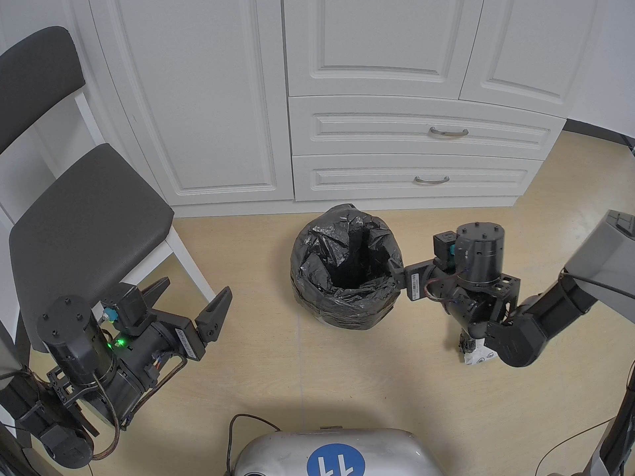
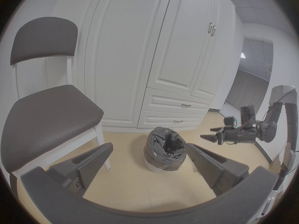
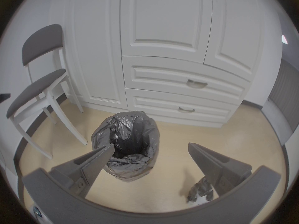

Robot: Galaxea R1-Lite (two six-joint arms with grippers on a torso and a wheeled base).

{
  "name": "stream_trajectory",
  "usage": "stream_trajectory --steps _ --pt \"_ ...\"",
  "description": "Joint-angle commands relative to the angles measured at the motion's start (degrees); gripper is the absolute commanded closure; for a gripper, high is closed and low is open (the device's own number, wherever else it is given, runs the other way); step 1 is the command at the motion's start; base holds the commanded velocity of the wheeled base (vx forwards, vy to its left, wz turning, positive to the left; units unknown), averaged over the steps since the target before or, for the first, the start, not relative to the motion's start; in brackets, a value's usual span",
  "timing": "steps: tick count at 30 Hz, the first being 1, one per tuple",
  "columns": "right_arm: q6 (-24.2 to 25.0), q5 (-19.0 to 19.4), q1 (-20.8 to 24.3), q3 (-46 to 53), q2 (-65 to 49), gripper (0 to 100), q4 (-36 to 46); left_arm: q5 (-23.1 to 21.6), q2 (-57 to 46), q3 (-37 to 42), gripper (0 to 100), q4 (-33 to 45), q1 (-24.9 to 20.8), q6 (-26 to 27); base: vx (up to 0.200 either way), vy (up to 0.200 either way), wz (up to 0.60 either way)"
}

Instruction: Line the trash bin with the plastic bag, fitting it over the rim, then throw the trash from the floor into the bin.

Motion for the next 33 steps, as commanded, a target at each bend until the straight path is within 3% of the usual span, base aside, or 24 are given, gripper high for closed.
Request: stream_trajectory --steps 1,4,14,18,24,30,32,33 --pt "-7.49 -1.13 0.2 9.09 -7.34 0 -9.4 -0.01 0.91 -0.1 0 -0.01 -0.58 1.39 0.0 0.0 0.0" --pt "-9.42 -1.66 0.2 11.11 -7.07 0 -15.73 -0.01 0.91 -0.36 0 -0.01 -0.58 1.39 0.0 0.0 0.0" --pt "-9.68 -1.22 -0.59 13.39 -7.78 0 -23.72 -0.01 0.12 -0.63 0 -0.01 -0.58 1.74 0.0 0.0 0.0" --pt "-13.46 0.01 -1.55 16.64 -7.51 0 -32.78 -0.1 0.38 -0.63 0 -0.01 -0.67 1.74 0.0 0.0 0.0" --pt "-15.04 0.28 -4.19 19.54 -9.18 0 -32.78 -0.27 0.64 -0.98 0 -0.01 -0.67 1.74 0.0 0.0 0.0" --pt "-13.37 -0.08 -6.13 20.95 -13.67 0 -24.43 -0.01 0.12 -1.68 0 -0.01 -0.67 1.74 0.0 0.0 0.0" --pt "-9.95 -0.08 -5.77 20.95 -18.68 0 -15.73 -0.01 0.12 -1.94 0 0.25 -0.67 1.74 0.0 0.0 0.0" --pt "-9.95 -0.08 -5.77 20.95 -18.68 0 -15.73 -0.01 0.12 -1.94 0 0.25 -0.67 1.74 0.0 0.0 0.0"
